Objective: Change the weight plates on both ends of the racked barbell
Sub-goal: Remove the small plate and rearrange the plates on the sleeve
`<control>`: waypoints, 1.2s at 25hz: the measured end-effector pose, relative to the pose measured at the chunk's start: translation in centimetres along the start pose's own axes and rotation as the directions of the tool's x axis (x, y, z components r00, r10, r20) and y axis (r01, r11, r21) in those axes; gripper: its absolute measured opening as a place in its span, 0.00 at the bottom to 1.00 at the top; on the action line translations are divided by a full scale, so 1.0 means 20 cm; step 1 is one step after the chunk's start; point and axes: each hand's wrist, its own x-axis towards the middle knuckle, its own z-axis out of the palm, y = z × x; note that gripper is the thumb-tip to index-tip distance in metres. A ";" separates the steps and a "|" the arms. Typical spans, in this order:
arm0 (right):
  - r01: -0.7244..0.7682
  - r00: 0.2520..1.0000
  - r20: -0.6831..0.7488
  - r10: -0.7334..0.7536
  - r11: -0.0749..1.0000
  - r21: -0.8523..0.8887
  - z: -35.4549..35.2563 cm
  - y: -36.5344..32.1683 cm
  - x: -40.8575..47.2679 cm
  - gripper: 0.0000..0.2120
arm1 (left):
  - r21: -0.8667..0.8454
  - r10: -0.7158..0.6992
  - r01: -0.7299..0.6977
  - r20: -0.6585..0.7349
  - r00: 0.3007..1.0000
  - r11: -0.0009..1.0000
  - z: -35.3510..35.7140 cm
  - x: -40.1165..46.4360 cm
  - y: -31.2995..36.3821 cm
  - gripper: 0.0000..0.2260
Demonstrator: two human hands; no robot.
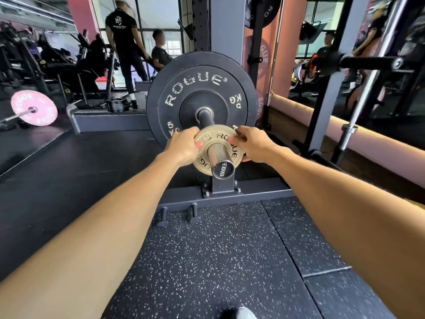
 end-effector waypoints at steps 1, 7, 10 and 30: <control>-0.001 1.000 0.006 0.001 1.000 -0.006 -0.01 -0.02 -0.06 0.14 | -0.002 0.007 -0.007 0.002 1.000 1.000 -0.01 -0.06 0.02 0.03; 0.057 0.998 -0.028 -0.058 0.997 -0.045 -0.05 -0.09 -0.40 0.10 | -0.026 0.038 -0.037 0.020 0.999 0.999 -0.07 -0.33 0.10 0.01; 0.095 0.995 -0.013 -0.095 0.995 0.013 -0.10 -0.16 -0.52 0.06 | -0.053 0.059 -0.059 0.005 0.998 0.997 -0.16 -0.41 0.15 0.03; 0.245 0.968 0.045 -0.248 0.968 0.057 -0.63 -0.66 0.42 0.13 | 0.058 0.057 -0.051 -0.109 0.992 0.997 -0.90 0.49 0.37 0.07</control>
